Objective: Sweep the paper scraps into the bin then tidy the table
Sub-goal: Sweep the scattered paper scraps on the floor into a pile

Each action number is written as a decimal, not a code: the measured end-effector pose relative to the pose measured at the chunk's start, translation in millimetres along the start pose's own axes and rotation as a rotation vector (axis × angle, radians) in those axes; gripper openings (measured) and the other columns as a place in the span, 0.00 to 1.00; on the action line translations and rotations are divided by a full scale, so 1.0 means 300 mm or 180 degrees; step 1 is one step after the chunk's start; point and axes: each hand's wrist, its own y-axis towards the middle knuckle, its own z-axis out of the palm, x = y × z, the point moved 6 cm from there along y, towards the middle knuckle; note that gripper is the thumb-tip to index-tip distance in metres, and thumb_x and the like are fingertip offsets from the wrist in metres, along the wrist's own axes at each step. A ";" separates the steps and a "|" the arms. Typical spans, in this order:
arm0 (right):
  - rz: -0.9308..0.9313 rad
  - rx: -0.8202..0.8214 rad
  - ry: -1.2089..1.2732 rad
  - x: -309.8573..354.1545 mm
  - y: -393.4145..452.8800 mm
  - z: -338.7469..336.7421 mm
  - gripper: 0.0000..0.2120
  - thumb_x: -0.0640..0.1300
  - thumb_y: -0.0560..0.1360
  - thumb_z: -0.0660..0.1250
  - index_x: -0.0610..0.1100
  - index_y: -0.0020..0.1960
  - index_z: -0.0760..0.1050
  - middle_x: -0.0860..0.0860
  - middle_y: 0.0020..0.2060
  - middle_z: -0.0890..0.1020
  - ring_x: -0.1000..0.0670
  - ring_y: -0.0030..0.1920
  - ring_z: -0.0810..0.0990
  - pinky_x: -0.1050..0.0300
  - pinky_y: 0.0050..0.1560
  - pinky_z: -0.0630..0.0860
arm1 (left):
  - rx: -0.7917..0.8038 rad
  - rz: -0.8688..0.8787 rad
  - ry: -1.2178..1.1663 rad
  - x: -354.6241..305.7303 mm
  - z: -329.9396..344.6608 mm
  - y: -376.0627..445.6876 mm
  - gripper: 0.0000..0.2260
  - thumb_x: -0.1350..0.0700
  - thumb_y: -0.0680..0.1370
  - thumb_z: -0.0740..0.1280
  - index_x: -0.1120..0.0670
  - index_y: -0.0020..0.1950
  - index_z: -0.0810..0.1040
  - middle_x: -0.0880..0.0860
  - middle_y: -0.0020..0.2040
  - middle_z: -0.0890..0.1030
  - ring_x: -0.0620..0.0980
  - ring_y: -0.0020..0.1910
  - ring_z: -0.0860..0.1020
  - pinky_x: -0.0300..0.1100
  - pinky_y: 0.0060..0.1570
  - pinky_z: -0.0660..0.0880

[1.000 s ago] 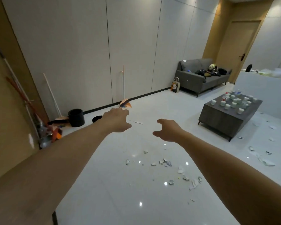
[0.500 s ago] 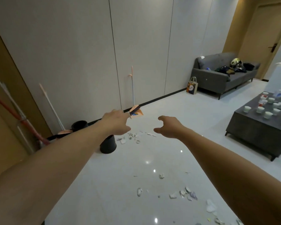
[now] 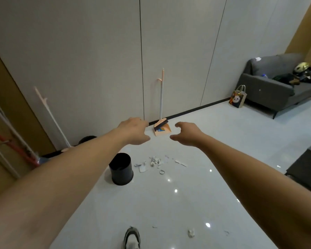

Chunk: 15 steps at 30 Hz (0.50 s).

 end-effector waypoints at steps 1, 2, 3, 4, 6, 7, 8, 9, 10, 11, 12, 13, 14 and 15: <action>0.0006 0.0002 0.0018 -0.006 0.095 0.014 0.24 0.53 0.73 0.70 0.49 0.67 0.74 0.46 0.60 0.80 0.50 0.48 0.74 0.59 0.45 0.71 | -0.0006 0.0000 0.0010 0.038 0.015 0.091 0.23 0.41 0.74 0.63 0.48 0.67 0.70 0.51 0.63 0.73 0.54 0.61 0.71 0.48 0.52 0.72; 0.0017 0.0002 0.0021 -0.011 0.193 0.025 0.22 0.53 0.73 0.70 0.49 0.66 0.75 0.46 0.59 0.81 0.51 0.47 0.73 0.59 0.44 0.71 | -0.0014 -0.0014 0.0015 0.079 0.028 0.185 0.23 0.41 0.74 0.63 0.49 0.67 0.70 0.52 0.64 0.73 0.55 0.61 0.71 0.49 0.54 0.73; 0.0039 0.0012 0.0017 -0.014 0.293 0.036 0.21 0.52 0.73 0.70 0.49 0.65 0.76 0.46 0.58 0.81 0.51 0.46 0.73 0.59 0.44 0.71 | 0.0001 -0.0033 0.0005 0.121 0.034 0.281 0.23 0.41 0.75 0.63 0.49 0.67 0.70 0.52 0.64 0.73 0.55 0.62 0.71 0.50 0.56 0.73; 0.0074 0.0017 0.0019 -0.017 0.391 0.044 0.21 0.52 0.73 0.70 0.49 0.65 0.76 0.46 0.58 0.81 0.50 0.47 0.74 0.58 0.44 0.71 | 0.0018 -0.0042 -0.0007 0.161 0.033 0.380 0.23 0.41 0.75 0.64 0.50 0.66 0.71 0.52 0.65 0.73 0.55 0.62 0.71 0.51 0.58 0.72; 0.0146 0.0040 0.0013 -0.015 0.571 0.047 0.22 0.52 0.73 0.70 0.48 0.65 0.75 0.46 0.58 0.81 0.48 0.51 0.77 0.57 0.45 0.72 | 0.0065 -0.0007 -0.0011 0.232 0.005 0.572 0.23 0.41 0.75 0.64 0.50 0.66 0.71 0.53 0.65 0.72 0.55 0.62 0.71 0.52 0.58 0.72; 0.0175 0.0042 0.0008 -0.013 0.661 0.042 0.23 0.52 0.73 0.70 0.47 0.66 0.75 0.46 0.59 0.81 0.47 0.53 0.78 0.57 0.45 0.71 | 0.0081 0.0011 -0.0036 0.265 -0.020 0.668 0.24 0.41 0.74 0.64 0.50 0.67 0.71 0.53 0.65 0.72 0.55 0.62 0.71 0.52 0.58 0.73; 0.0207 0.0017 0.0010 -0.010 0.759 0.034 0.23 0.53 0.73 0.70 0.47 0.66 0.75 0.46 0.59 0.81 0.47 0.53 0.78 0.57 0.45 0.71 | 0.0070 0.0027 -0.0085 0.301 -0.052 0.771 0.24 0.41 0.74 0.64 0.50 0.67 0.70 0.53 0.65 0.72 0.56 0.63 0.71 0.52 0.58 0.73; 0.0236 -0.0021 0.0026 -0.011 0.851 0.025 0.22 0.53 0.73 0.70 0.47 0.65 0.75 0.46 0.59 0.81 0.48 0.52 0.77 0.58 0.44 0.71 | 0.0034 0.0049 -0.0141 0.331 -0.084 0.871 0.25 0.41 0.74 0.64 0.49 0.69 0.70 0.53 0.66 0.72 0.56 0.63 0.71 0.51 0.58 0.72; 0.0267 -0.0045 0.0056 -0.013 0.936 0.018 0.22 0.52 0.74 0.70 0.47 0.66 0.75 0.46 0.60 0.81 0.49 0.49 0.75 0.59 0.43 0.70 | -0.0013 0.0083 -0.0191 0.355 -0.111 0.965 0.26 0.41 0.74 0.64 0.49 0.70 0.69 0.54 0.66 0.72 0.56 0.64 0.71 0.51 0.59 0.72; 0.0293 -0.0045 0.0075 -0.018 1.016 0.015 0.23 0.52 0.74 0.70 0.46 0.66 0.75 0.46 0.60 0.80 0.50 0.47 0.73 0.60 0.41 0.69 | -0.0058 0.0116 -0.0230 0.373 -0.133 1.054 0.26 0.42 0.74 0.65 0.49 0.70 0.69 0.54 0.67 0.72 0.56 0.64 0.71 0.51 0.59 0.72; 0.0317 -0.0016 0.0081 -0.024 1.090 0.017 0.23 0.53 0.74 0.70 0.46 0.66 0.75 0.46 0.60 0.80 0.51 0.47 0.72 0.61 0.40 0.68 | -0.0086 0.0143 -0.0252 0.387 -0.147 1.135 0.25 0.42 0.75 0.65 0.49 0.70 0.69 0.53 0.67 0.72 0.56 0.64 0.71 0.51 0.59 0.72; 0.0339 0.0024 0.0074 -0.034 1.162 0.021 0.24 0.53 0.74 0.71 0.45 0.66 0.74 0.46 0.60 0.80 0.51 0.47 0.71 0.61 0.40 0.68 | -0.0092 0.0173 -0.0247 0.397 -0.149 1.211 0.25 0.42 0.75 0.65 0.49 0.69 0.70 0.53 0.66 0.72 0.56 0.64 0.71 0.51 0.59 0.72; 0.0371 0.0066 0.0057 -0.048 1.233 0.025 0.24 0.53 0.74 0.71 0.45 0.67 0.74 0.46 0.61 0.80 0.51 0.48 0.72 0.61 0.41 0.68 | -0.0074 0.0208 -0.0214 0.405 -0.142 1.283 0.25 0.42 0.75 0.65 0.49 0.69 0.70 0.53 0.66 0.73 0.56 0.64 0.71 0.51 0.59 0.73; 0.0413 0.0101 0.0040 -0.066 1.306 0.027 0.25 0.53 0.74 0.71 0.45 0.67 0.73 0.46 0.62 0.79 0.50 0.50 0.73 0.61 0.43 0.68 | -0.0024 0.0251 -0.0173 0.412 -0.128 1.353 0.25 0.41 0.75 0.65 0.49 0.69 0.70 0.53 0.66 0.72 0.56 0.64 0.71 0.51 0.58 0.73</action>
